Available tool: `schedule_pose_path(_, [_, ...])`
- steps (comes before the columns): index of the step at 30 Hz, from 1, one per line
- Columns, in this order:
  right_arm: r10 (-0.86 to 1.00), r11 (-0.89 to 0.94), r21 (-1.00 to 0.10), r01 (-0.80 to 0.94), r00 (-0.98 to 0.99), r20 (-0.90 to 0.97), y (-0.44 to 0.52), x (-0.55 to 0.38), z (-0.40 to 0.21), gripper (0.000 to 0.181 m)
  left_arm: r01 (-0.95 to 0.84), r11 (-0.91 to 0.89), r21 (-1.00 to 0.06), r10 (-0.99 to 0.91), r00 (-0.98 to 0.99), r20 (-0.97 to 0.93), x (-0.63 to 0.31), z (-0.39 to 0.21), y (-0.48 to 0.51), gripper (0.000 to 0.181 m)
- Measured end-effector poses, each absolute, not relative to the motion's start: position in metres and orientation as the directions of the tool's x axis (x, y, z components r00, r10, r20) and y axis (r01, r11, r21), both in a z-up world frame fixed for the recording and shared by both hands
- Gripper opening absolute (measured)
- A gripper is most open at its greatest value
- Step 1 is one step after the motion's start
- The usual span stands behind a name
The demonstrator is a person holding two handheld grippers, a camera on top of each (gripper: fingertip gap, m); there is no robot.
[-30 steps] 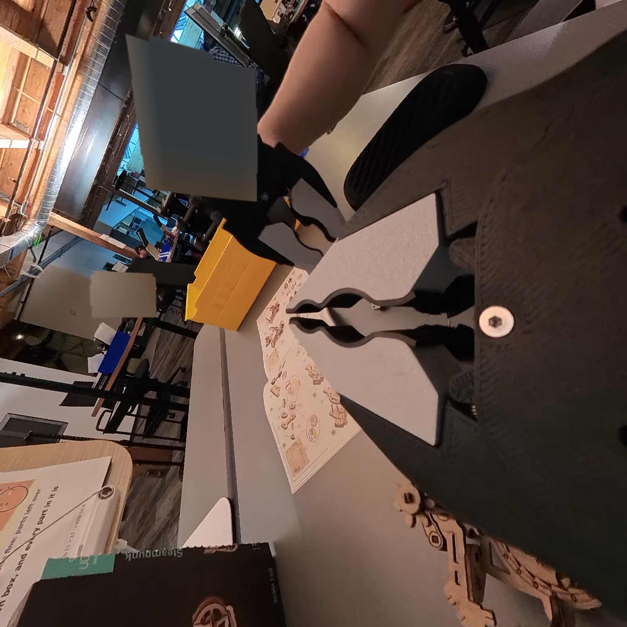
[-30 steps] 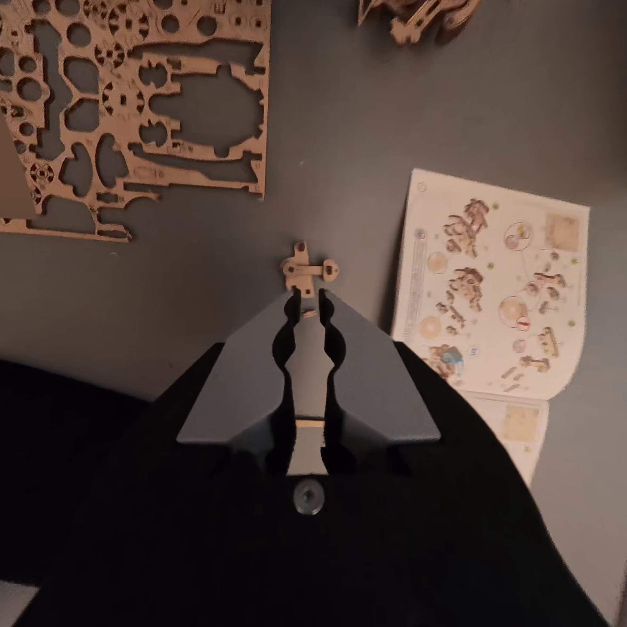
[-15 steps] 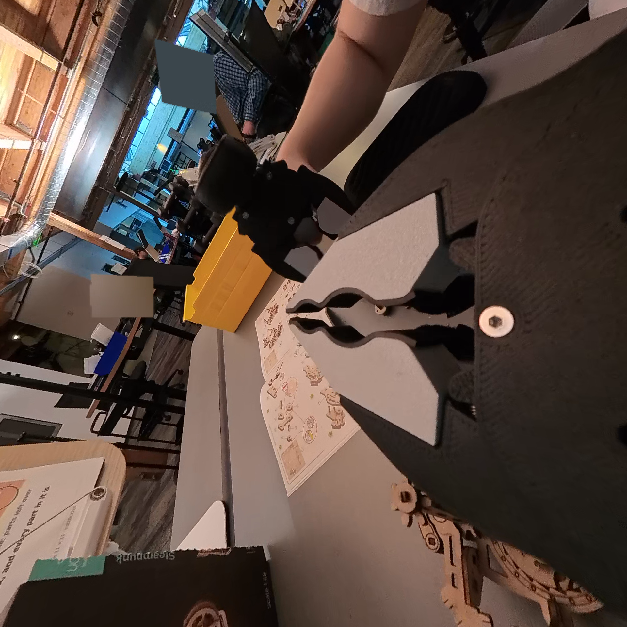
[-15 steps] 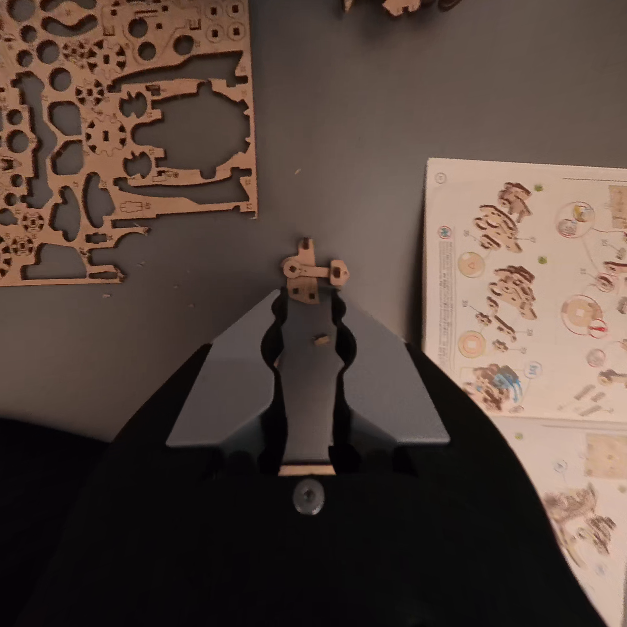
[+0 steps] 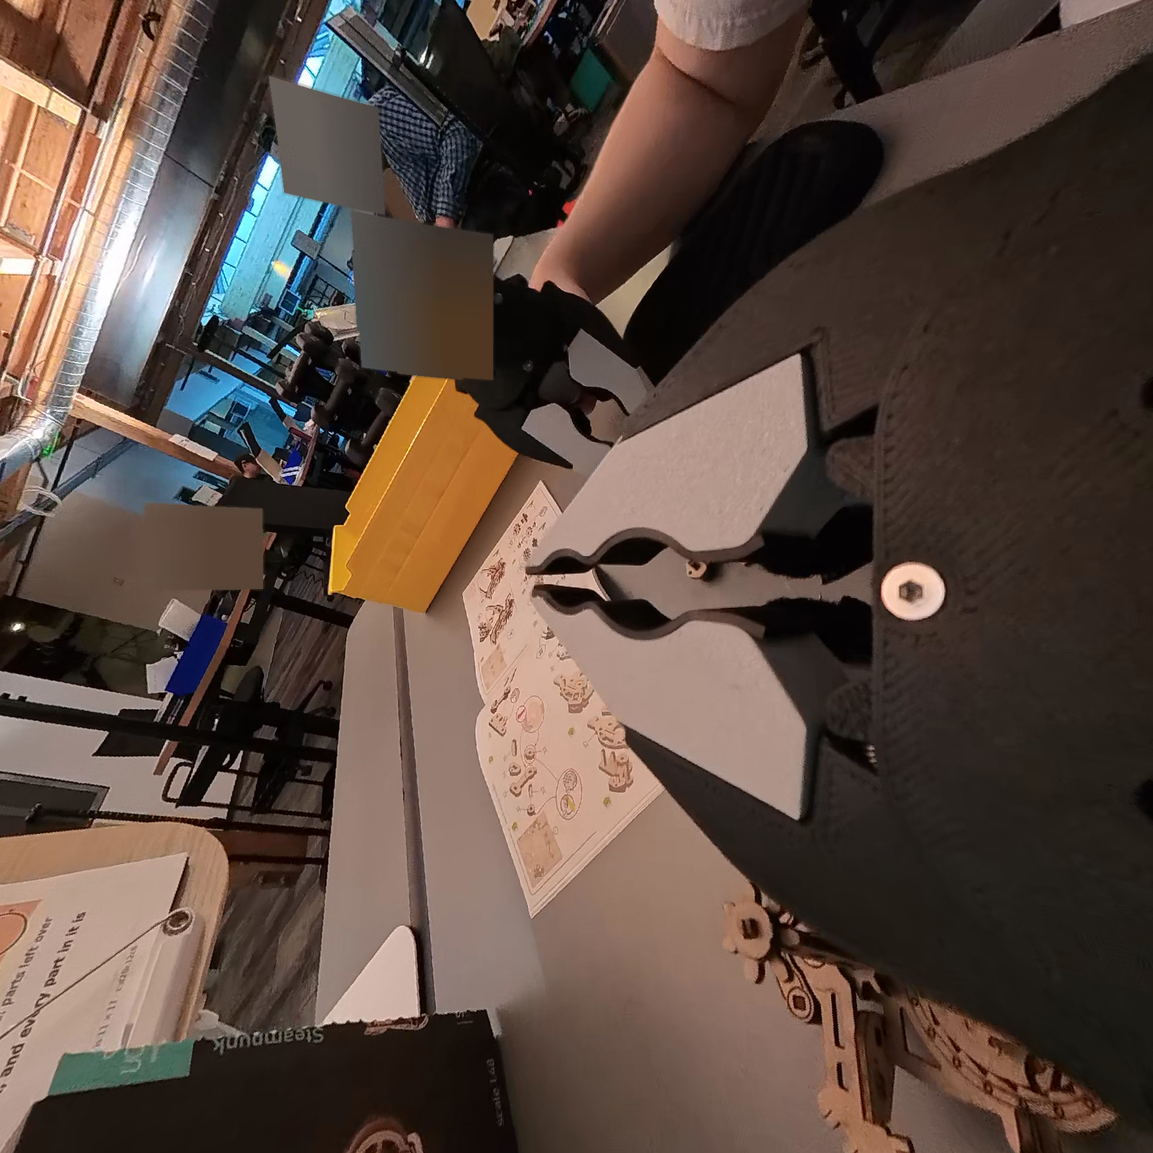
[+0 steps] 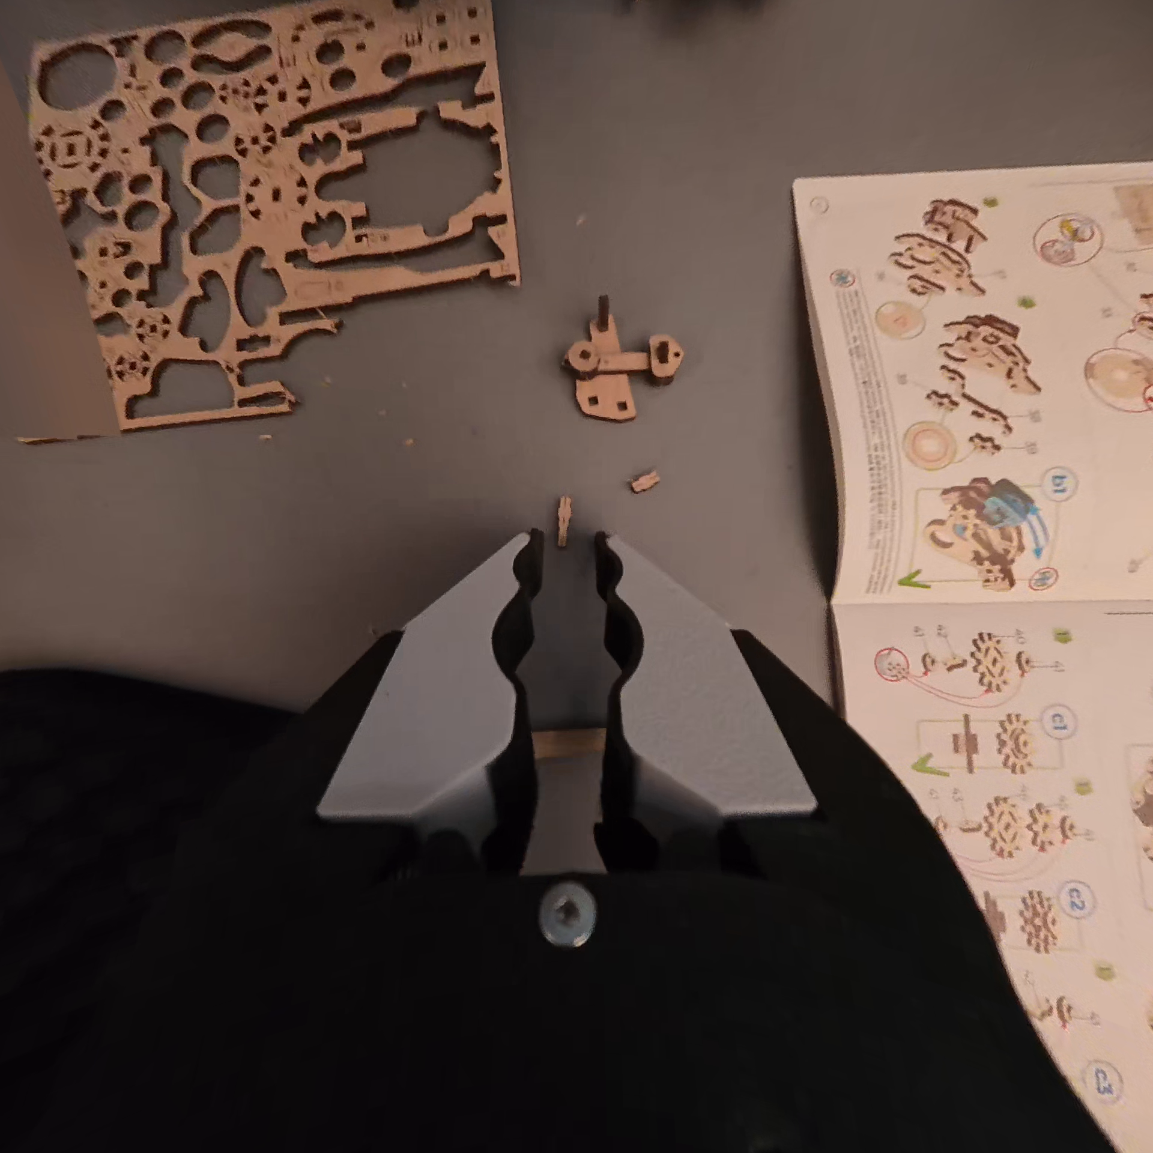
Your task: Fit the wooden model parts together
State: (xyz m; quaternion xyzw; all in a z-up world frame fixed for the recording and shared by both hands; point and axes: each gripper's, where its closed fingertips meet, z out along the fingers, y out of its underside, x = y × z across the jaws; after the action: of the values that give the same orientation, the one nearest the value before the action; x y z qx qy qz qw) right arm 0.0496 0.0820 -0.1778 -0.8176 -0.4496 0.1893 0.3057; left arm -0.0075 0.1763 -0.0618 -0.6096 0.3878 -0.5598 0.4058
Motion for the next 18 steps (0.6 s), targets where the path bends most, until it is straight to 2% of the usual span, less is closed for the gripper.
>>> schedule_pose_path(4, [0.859, -0.371, -0.681, 0.631, 0.512, 0.007, 0.083, 0.047, -0.179, 0.001, -0.034, -0.374, -0.927, -0.926, 0.062, 0.371, -0.006, -0.064, 0.174, 0.002])
schedule_pose_path(8, [0.865, -0.297, -0.692, 0.658, 0.492, 0.097, 0.082, 0.047, -0.178, 0.0, -0.059, -0.34, -0.938, -0.94, 0.038, 0.338, -0.003, -0.065, 0.166, 0.006])
schedule_pose_path(13, [0.827, -0.216, -0.816, 0.536, 0.544, 0.139, 0.092, 0.04, -0.139, 0.0, -0.141, -0.161, -0.977, -0.983, -0.066, 0.171, 0.007, -0.069, 0.135, 0.012])
schedule_pose_path(16, [0.748, -0.042, -0.826, 0.562, 0.566, 0.347, 0.099, 0.043, -0.112, 0.0, -0.194, -0.09, -0.977, -0.99, -0.094, 0.109, 0.011, -0.077, 0.12, 0.011])
schedule_pose_path(18, [0.707, 0.064, -0.776, 0.627, 0.521, 0.479, 0.095, 0.038, -0.103, 0.0, -0.234, -0.157, -0.96, -0.97, -0.145, 0.194, 0.013, -0.082, 0.107, 0.01])
